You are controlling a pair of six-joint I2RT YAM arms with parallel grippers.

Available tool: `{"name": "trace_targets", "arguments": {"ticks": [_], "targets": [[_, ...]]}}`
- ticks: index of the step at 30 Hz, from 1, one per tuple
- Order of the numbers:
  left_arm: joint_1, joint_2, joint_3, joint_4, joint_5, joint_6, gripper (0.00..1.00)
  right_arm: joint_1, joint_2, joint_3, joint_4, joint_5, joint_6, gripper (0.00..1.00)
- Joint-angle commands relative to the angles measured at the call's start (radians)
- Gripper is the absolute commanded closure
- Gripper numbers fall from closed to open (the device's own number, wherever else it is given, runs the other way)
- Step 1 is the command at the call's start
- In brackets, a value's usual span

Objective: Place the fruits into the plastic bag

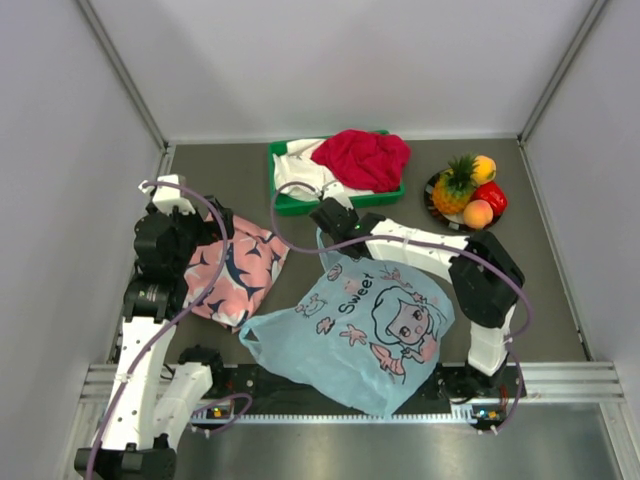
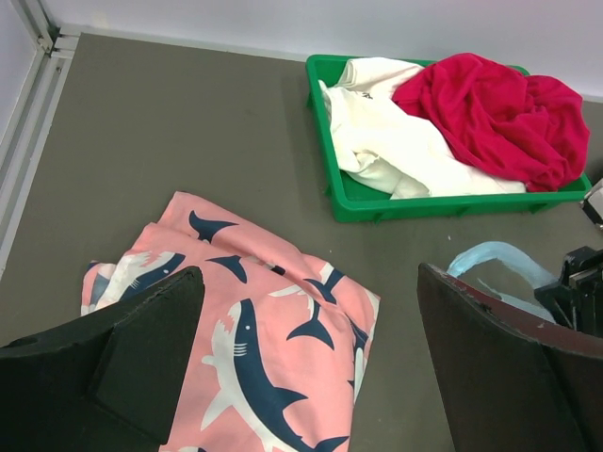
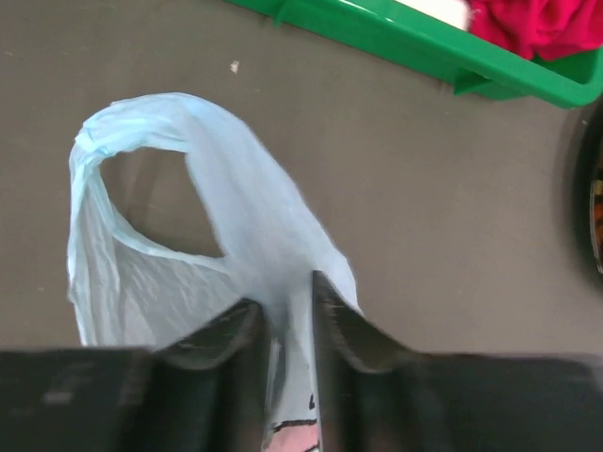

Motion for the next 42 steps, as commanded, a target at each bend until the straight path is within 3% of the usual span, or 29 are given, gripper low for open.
{"name": "trace_targets", "arguments": {"ticks": [1,2,3,9,17,21,30,36,42], "targets": [[-0.004,0.004,-0.006,0.045,0.006,0.006,0.01,-0.014,-0.022,0.057,-0.022,0.045,0.052,0.88],[-0.004,0.007,-0.006,0.045,0.007,0.005,0.01,-0.013,-0.03,0.06,-0.025,0.055,0.058,0.98],[-0.004,0.007,-0.006,0.045,0.007,0.005,0.01,-0.014,-0.047,0.069,-0.028,0.062,0.064,1.0],[-0.012,0.002,-0.005,0.045,0.006,0.005,0.01,-0.045,-0.133,0.131,-0.036,0.078,0.105,1.0],[-0.036,-0.009,-0.006,0.059,0.072,0.011,0.01,-0.071,-0.374,0.034,0.182,-0.198,0.063,1.0],[-0.053,-0.021,-0.014,0.097,0.193,0.014,0.01,-0.071,-0.437,-0.003,0.231,-0.322,0.016,1.0],[-0.093,-0.056,-0.045,0.3,0.642,-0.052,0.01,-0.103,-0.467,0.026,0.257,-0.551,-0.093,1.0],[-0.095,0.005,0.01,0.375,0.73,-0.121,0.01,-0.109,-0.444,0.121,0.226,-0.69,-0.123,1.0],[-0.142,0.083,0.07,0.384,0.796,-0.147,0.01,-0.109,-0.406,0.184,0.196,-0.717,-0.125,1.0]]}}
